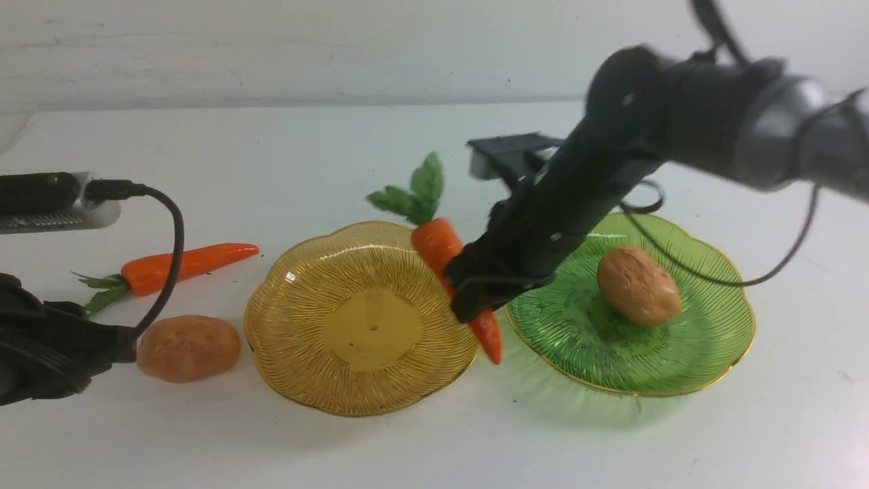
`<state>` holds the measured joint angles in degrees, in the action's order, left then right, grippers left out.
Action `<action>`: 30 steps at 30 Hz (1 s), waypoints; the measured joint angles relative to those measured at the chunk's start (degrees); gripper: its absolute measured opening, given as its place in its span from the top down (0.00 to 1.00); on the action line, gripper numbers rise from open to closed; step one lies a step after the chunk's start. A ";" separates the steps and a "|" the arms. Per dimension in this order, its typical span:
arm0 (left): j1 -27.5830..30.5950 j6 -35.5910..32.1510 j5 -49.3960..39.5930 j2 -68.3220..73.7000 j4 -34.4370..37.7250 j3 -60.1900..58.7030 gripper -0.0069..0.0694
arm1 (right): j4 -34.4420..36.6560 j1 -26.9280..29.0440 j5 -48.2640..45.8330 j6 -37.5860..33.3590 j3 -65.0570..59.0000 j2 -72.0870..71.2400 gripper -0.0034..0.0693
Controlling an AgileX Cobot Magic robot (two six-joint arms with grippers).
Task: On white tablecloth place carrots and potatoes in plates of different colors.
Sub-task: 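Place the carrot on the yellow plate with the right gripper, then pick up the potato beside the plates and place it on a plate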
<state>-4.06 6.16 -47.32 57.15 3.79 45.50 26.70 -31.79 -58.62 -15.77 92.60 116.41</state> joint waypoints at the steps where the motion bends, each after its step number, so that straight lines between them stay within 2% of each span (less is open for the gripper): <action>1: 0.00 0.00 0.00 0.00 0.00 0.00 0.63 | 0.00 -0.86 1.36 0.23 0.06 0.78 0.56; 4: 0.00 0.00 -0.17 0.00 0.00 0.00 0.54 | 0.07 -3.79 6.09 1.33 0.49 3.32 0.41; 7: 0.00 0.06 -0.85 0.00 0.00 0.00 0.47 | 0.20 -4.60 7.06 2.18 1.29 4.38 0.14; 8: 0.00 0.15 -1.31 0.00 0.00 0.00 0.46 | 0.19 -4.41 5.82 2.47 2.08 4.38 0.09; 10: 0.00 0.28 -1.83 0.00 0.05 0.04 0.44 | 0.19 -3.41 0.14 2.95 5.36 4.38 0.03; 13: 0.00 0.38 -2.22 0.11 0.05 0.78 0.44 | -0.05 -1.38 -9.80 4.05 12.72 4.38 0.03; 16: 0.00 0.34 -3.12 0.30 0.05 3.53 0.44 | -1.44 0.08 -11.05 6.31 16.41 3.73 0.08; 20: 0.00 0.01 -3.75 1.30 -0.07 7.50 0.44 | -5.10 1.99 -11.69 9.45 18.53 0.80 0.27; 24: 0.00 -2.73 -8.24 5.94 -0.78 11.98 0.44 | -10.42 3.80 -12.01 10.83 16.87 -5.17 0.55; 25: 0.00 -3.33 -9.84 8.16 -1.26 12.97 0.44 | -12.06 4.14 -12.09 11.08 15.44 -7.91 0.67; 27: 0.00 -3.80 -11.06 12.36 -2.41 14.07 0.44 | -15.00 4.42 -12.29 11.24 12.11 -13.54 0.84; 30: 0.00 -4.31 -11.13 19.35 -3.47 16.38 0.44 | -18.11 4.41 -12.72 11.63 5.78 -23.17 0.94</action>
<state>-4.06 1.85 -58.44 76.51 0.32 61.88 8.59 -27.38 -71.34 -4.13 98.39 93.24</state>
